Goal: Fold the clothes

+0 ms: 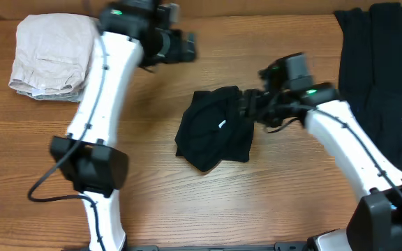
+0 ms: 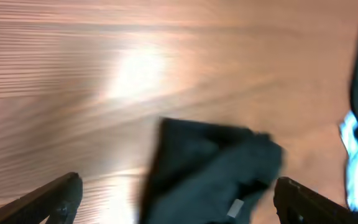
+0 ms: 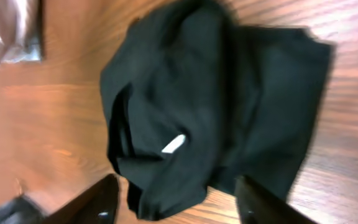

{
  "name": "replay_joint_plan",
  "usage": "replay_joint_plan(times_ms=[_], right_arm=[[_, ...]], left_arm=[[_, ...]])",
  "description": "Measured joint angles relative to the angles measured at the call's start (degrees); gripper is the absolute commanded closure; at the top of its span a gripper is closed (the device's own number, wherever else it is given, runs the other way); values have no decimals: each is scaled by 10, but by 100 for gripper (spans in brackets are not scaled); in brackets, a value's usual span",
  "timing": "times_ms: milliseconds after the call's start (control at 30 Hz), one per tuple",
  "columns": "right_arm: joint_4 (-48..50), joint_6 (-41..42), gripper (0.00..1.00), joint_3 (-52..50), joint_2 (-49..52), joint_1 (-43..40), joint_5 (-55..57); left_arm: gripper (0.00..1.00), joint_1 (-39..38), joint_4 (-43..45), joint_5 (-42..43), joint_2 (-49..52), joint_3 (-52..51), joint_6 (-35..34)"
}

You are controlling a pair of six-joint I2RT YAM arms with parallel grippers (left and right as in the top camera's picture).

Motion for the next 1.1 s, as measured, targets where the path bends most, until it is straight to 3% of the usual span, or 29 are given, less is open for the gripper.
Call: replay_joint_plan(times_ms=[167,433,533,733,1100], right_arm=[[14,56,44,0,3,94,106],[30,89,51,0,80,146,165],[28,95,62,0,115,151,167],[-19,98,96,14,120,142,169],[-262,53,96,190,116,41,169]], left_arm=[[0,82,-1,-7,0,0,0],[0,115,-3,-26,0,0,0],[0,115,-6,-37,0,0,0],[0,115,-7,-52,0,0,0],[0,115,-9,-63,0,0,0]])
